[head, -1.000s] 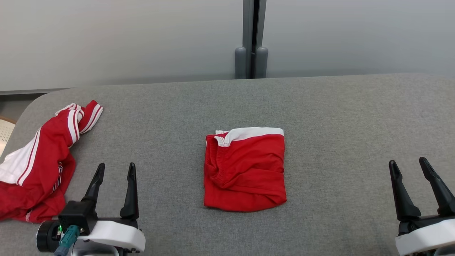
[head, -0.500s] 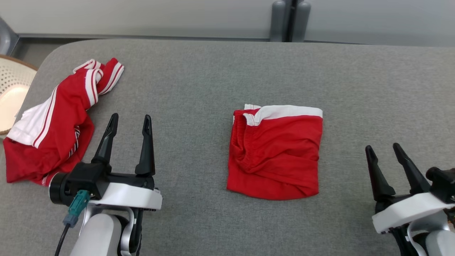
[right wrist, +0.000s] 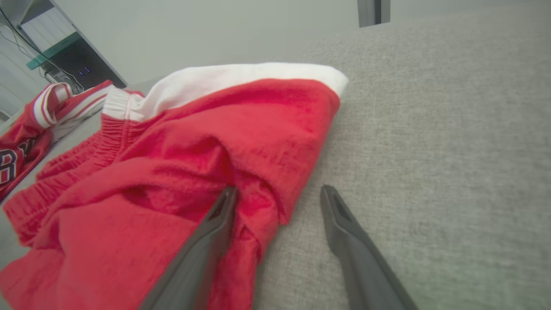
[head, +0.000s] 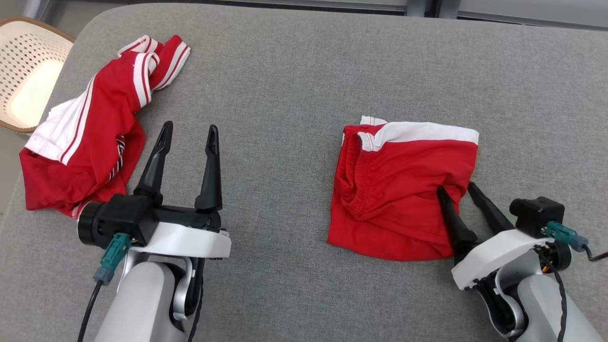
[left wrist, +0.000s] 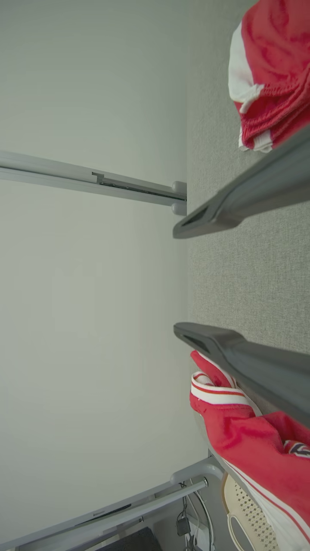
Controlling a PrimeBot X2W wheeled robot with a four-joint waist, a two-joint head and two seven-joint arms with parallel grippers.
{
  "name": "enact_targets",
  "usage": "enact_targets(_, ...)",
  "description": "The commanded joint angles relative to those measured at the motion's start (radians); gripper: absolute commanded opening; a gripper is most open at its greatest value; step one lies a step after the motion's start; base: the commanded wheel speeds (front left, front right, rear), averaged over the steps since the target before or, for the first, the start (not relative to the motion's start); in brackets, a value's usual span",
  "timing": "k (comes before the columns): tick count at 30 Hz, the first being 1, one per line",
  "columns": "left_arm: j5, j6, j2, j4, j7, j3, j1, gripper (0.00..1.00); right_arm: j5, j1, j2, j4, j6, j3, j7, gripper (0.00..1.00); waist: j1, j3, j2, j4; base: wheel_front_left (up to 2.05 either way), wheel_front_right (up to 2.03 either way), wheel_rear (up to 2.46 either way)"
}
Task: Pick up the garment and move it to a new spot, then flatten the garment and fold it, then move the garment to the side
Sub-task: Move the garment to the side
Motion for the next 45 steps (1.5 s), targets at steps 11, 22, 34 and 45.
enact_targets(11,0.053,-0.025,0.020,-0.031,-0.004,0.015,-0.013,1.00,0.037,-0.008,-0.046,0.095,-0.002,0.089,-0.063,0.00,0.0000,0.004,0.0000,-0.118,0.00,0.00,0.00)
enact_targets(22,0.085,-0.053,0.077,-0.096,0.052,-0.020,-0.020,1.00,0.068,-0.025,-0.096,0.151,-0.002,0.089,-0.146,0.00,0.0000,0.015,0.0000,-0.384,0.00,0.00,0.00)
enact_targets(34,0.099,-0.063,0.114,-0.214,0.150,-0.043,-0.064,1.00,0.053,-0.166,-0.176,0.211,-0.001,0.066,-0.201,0.00,0.0000,0.107,0.0000,-0.533,0.00,0.00,0.00)
enact_targets(45,0.143,-0.098,0.120,-0.301,0.186,-0.092,-0.226,1.00,-0.005,-0.467,-0.366,0.361,-0.001,-0.004,-0.217,0.00,0.0000,0.275,0.0000,-0.448,0.00,0.00,0.00)
